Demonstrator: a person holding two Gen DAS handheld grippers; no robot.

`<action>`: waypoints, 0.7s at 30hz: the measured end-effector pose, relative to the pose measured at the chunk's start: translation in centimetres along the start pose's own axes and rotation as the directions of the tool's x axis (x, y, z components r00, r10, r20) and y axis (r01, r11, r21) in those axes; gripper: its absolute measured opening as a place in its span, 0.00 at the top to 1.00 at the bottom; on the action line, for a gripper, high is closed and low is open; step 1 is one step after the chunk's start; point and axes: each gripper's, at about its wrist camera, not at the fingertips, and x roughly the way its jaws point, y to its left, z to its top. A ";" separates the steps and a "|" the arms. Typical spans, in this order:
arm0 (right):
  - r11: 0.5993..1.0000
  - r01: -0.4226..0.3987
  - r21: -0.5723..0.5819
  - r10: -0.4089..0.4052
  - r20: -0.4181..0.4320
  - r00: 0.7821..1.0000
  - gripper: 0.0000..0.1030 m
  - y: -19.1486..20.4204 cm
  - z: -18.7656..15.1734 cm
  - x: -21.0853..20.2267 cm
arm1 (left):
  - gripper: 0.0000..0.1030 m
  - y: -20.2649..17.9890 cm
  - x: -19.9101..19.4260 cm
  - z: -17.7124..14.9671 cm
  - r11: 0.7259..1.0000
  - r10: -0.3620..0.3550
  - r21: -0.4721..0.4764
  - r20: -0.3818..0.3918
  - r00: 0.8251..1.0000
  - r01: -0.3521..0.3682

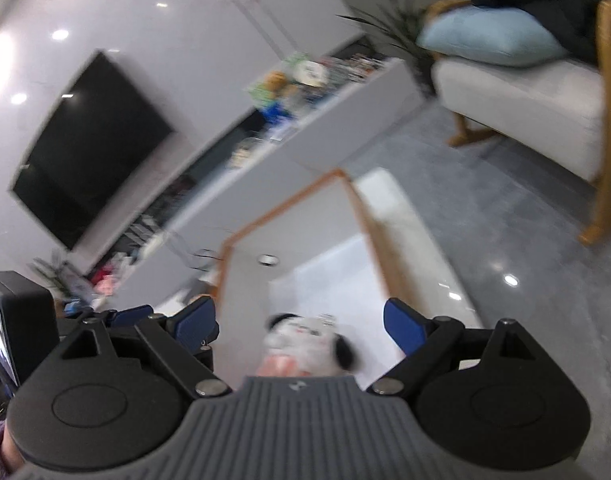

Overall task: Organize objects
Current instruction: 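Withdraw both tools from the box back toward the table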

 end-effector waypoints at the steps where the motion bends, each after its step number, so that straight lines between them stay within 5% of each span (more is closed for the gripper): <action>1: 0.999 -0.037 -0.019 0.037 0.003 0.999 0.10 0.6 0.0 -0.1 | 0.10 1.1 -0.5 -0.3 1.000 0.000 -0.021 0.008 1.000 0.000; 7: 0.969 -0.217 -0.116 0.217 -0.013 0.976 0.10 5.6 -0.2 0.6 | 0.10 10.5 -2.7 -5.1 0.974 -0.037 -0.223 0.051 0.998 0.047; 11: 0.958 -0.245 -0.151 0.247 -0.002 0.969 0.10 9.7 -2.7 1.0 | 0.10 15.3 -3.4 -9.3 0.946 -0.008 -0.321 0.110 0.994 0.043; 15: 0.954 -0.225 -0.197 0.227 -0.016 0.974 0.10 12.7 -7.0 1.9 | 0.10 17.9 -2.8 -14.0 0.911 -0.085 -0.387 0.160 0.983 0.142; 21: 0.910 -0.235 -0.341 0.200 -0.135 0.970 0.10 16.2 -11.5 3.9 | 0.09 19.7 -1.5 -18.0 0.899 -0.106 -0.397 0.211 0.972 0.185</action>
